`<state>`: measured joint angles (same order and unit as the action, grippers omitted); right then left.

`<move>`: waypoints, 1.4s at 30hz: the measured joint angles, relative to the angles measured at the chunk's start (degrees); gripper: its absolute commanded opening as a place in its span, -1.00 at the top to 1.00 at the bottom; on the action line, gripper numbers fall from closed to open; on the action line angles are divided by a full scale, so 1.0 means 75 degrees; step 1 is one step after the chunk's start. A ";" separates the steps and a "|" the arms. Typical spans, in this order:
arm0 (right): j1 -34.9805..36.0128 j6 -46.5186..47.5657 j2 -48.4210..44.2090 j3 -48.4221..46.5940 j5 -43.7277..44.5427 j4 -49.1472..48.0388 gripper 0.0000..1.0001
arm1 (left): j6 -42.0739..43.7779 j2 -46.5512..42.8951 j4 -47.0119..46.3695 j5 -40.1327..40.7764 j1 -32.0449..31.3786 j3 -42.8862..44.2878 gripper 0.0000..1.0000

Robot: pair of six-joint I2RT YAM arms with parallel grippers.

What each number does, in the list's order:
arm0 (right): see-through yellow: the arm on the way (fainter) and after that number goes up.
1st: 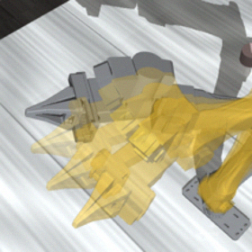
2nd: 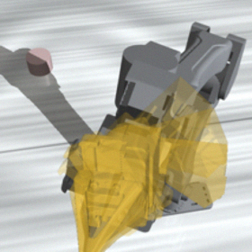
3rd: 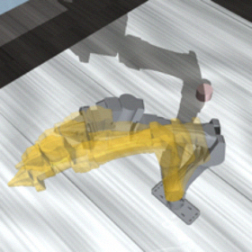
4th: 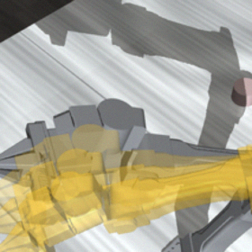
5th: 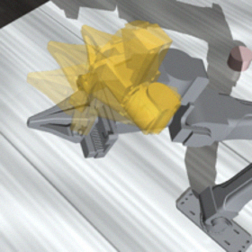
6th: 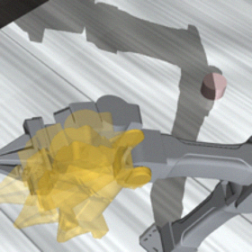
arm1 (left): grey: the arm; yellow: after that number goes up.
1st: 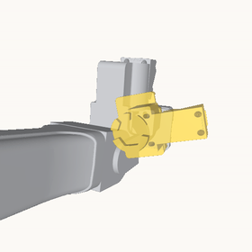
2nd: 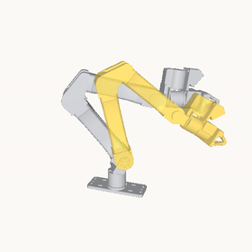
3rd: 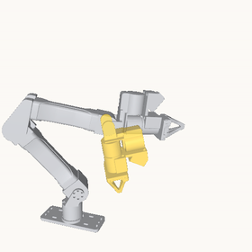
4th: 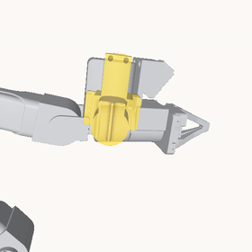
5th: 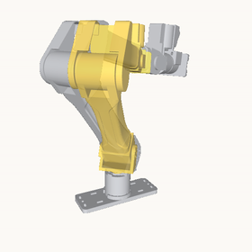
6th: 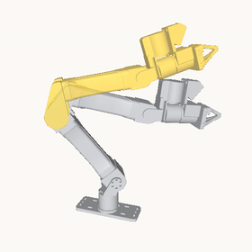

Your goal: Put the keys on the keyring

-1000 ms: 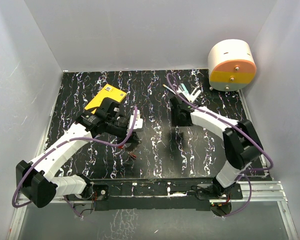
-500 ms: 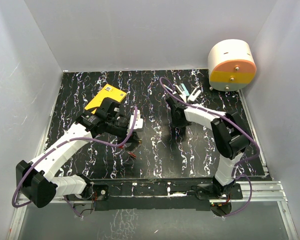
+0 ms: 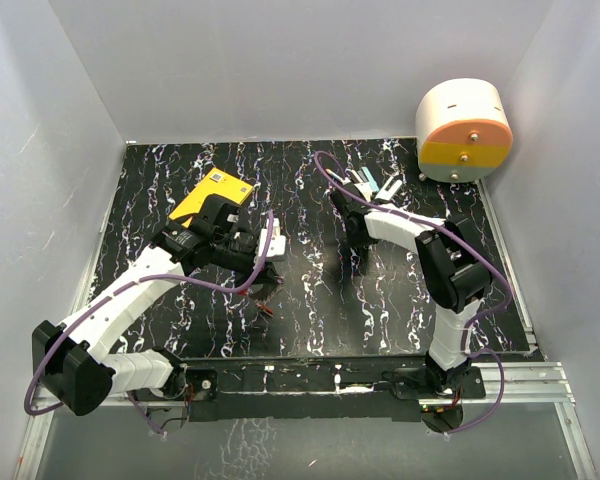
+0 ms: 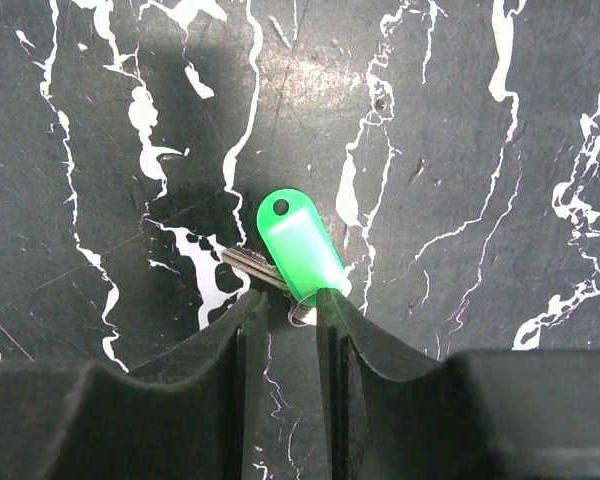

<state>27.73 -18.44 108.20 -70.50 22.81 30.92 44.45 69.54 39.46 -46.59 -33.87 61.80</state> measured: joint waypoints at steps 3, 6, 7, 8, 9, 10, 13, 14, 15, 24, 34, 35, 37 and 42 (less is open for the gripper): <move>0.0000 0.0023 0.0009 0.0000 0.0006 -0.0020 0.41 | 0.0000 0.0000 0.0000 0.0000 0.0009 0.0000 1.00; -0.0006 0.0032 0.0009 0.0006 0.0038 -0.0020 0.43 | 0.0000 0.0000 0.0000 0.0000 0.0012 0.0000 1.00; -0.0009 0.0035 0.0009 0.0012 0.0055 -0.0023 0.44 | 0.0000 0.0000 0.0000 0.0000 0.0017 0.0000 1.00; -0.0015 0.0038 0.0009 0.0015 0.0067 -0.0023 0.45 | 0.0000 0.0000 -0.0003 -0.0003 0.0023 0.0000 1.00; -0.0020 0.0038 0.0009 0.0023 0.0090 -0.0035 0.47 | -0.0009 0.0000 -0.0003 -0.0003 0.0026 0.0000 1.00; -0.0026 0.0038 0.0009 0.0041 0.0111 -0.0052 0.50 | -0.0017 0.0000 -0.0006 -0.0003 0.0035 0.0000 1.00; -0.0052 0.0015 0.0009 0.0108 0.0175 -0.0169 0.60 | -0.0020 0.0000 -0.0006 -0.0006 0.0052 -0.0003 1.00; -0.0067 0.0012 0.0009 0.0125 0.0189 -0.0204 0.62 | -0.0023 0.0000 -0.0006 -0.0006 0.0052 -0.0003 1.00; -0.0073 0.0009 0.0009 0.0131 0.0201 -0.0221 0.64 | -0.0023 0.0000 -0.0006 -0.0006 0.0052 -0.0003 1.00; -0.0119 -0.0017 -0.0233 0.0437 0.0221 -0.0321 0.84 | -0.0073 0.0000 -0.0006 -0.0015 0.0058 0.0000 1.00; -0.0160 0.0032 -0.2378 0.1253 -0.0723 0.0090 0.84 | -0.0012 0.0003 0.0017 -0.0015 0.0058 0.0017 1.00; -0.0163 0.0047 -0.2763 0.1326 -0.0970 0.0079 0.84 | 0.0044 0.0009 0.0044 -0.0003 0.0058 0.0035 1.00; -0.0163 0.0061 -0.3567 0.1489 -0.1518 0.0064 0.84 | 0.0189 0.0023 0.0093 0.0052 0.0058 0.0085 1.00; -0.0163 0.0052 -0.5214 0.1955 -0.3197 -0.0064 0.84 | 0.0659 0.0140 0.0306 0.0303 0.0058 0.0271 1.00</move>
<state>26.50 -18.04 69.10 -55.83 -1.17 30.44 49.39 70.59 41.76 -44.31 -33.43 63.83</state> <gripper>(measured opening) 0.087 0.013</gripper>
